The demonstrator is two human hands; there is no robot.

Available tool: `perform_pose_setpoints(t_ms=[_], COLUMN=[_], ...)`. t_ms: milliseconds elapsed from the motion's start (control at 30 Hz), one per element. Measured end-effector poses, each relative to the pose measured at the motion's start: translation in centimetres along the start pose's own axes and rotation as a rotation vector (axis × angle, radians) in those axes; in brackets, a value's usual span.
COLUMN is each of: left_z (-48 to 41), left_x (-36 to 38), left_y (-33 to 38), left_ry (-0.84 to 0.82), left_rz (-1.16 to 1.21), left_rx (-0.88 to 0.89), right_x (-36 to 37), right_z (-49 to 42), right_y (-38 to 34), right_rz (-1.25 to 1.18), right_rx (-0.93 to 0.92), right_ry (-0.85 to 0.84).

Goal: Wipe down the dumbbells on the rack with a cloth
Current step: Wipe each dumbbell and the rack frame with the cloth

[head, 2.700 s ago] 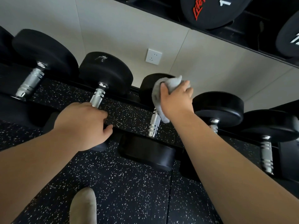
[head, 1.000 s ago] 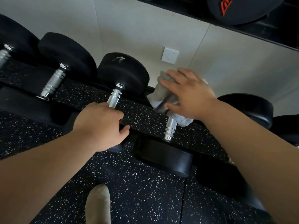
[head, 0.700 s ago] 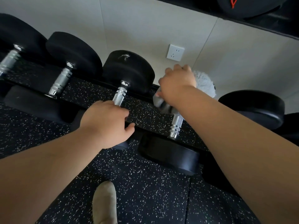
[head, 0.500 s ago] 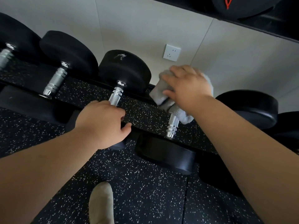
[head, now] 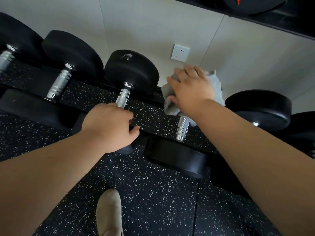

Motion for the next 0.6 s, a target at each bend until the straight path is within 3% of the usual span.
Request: perform_pose_setpoints(t_ms=[167, 233, 367, 500, 600], left_z=[0.2, 0.2, 0.2, 0.2, 0.2], left_x=[-0.5, -0.6, -0.6, -0.5, -0.7], left_y=[0.3, 0.4, 0.5, 0.5, 0.6], left_ry=[0.025, 0.035, 0.031, -0.042, -0.029], left_rz=[-0.012, -0.027, -0.039, -0.031, -0.020], left_rx=[0.010, 0.015, 0.014, 0.012, 0.010], right_x=[-0.5, 0.1, 2.3, 3.3, 3.6], right_z=[3.1, 4.7, 8.0, 6.9, 6.7], right_y=[2.6, 4.6, 8.5, 8.1, 9.0], right_rz=[-0.138, -0.261, -0.721, -0.848, -0.968], right_rx=[-0.011, 0.095, 0.476, 0.565, 0.657], right_ry=[0.156, 0.159, 0.156, 0.083, 0.140])
Point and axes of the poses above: each hand's wrist, its own z-axis away from the middle knuckle, its own x-axis out of the palm, y = z × x, the point moved 10 cm from there along -z, towards the middle knuckle, and after that the axes turned 7 degrees about -y, right-handed, at the moved point
